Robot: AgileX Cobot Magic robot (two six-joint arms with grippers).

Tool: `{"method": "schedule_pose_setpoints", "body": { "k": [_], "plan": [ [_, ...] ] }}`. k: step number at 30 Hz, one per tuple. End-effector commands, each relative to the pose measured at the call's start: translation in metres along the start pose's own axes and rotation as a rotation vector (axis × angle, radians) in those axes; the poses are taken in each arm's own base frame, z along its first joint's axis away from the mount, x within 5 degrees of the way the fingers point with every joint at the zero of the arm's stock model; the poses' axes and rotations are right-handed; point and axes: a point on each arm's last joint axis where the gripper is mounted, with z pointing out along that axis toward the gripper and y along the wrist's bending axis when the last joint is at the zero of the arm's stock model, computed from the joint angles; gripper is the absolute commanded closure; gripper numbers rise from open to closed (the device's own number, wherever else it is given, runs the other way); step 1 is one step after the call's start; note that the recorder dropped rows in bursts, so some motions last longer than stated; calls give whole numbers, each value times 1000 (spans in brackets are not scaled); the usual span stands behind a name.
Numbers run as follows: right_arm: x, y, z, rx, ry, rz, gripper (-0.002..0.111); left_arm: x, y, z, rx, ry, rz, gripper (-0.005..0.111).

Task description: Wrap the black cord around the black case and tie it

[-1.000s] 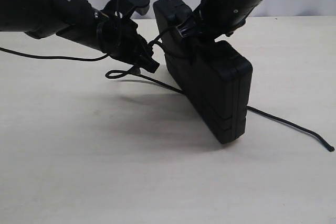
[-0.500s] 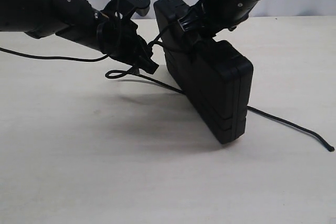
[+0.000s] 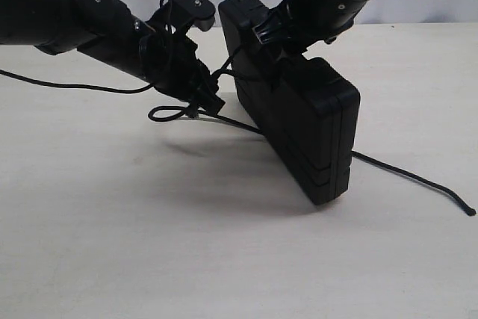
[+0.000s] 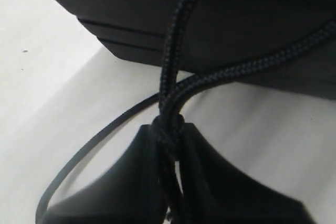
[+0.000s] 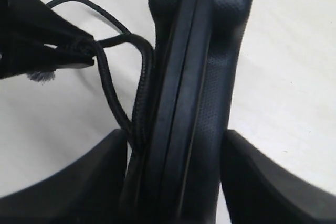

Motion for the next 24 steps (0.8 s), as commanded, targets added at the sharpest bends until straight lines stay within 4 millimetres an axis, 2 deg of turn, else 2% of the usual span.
{"method": "schedule_pose_setpoints", "body": {
  "k": [1, 12, 18, 24],
  "plan": [
    [-1, -2, -4, 3, -21, -6, 57, 6, -5, 0, 69, 51, -31, 107],
    [-1, 3, -4, -40, -28, 3, 57, 5, -12, 0, 147, 47, -128, 107],
    [-2, 4, -4, -54, -34, -3, 57, 8, -17, -1, 194, 83, -126, 107],
    [-2, 4, -4, -54, -34, -3, 57, 9, -15, -1, 172, 96, -141, 107]
  ]
}}
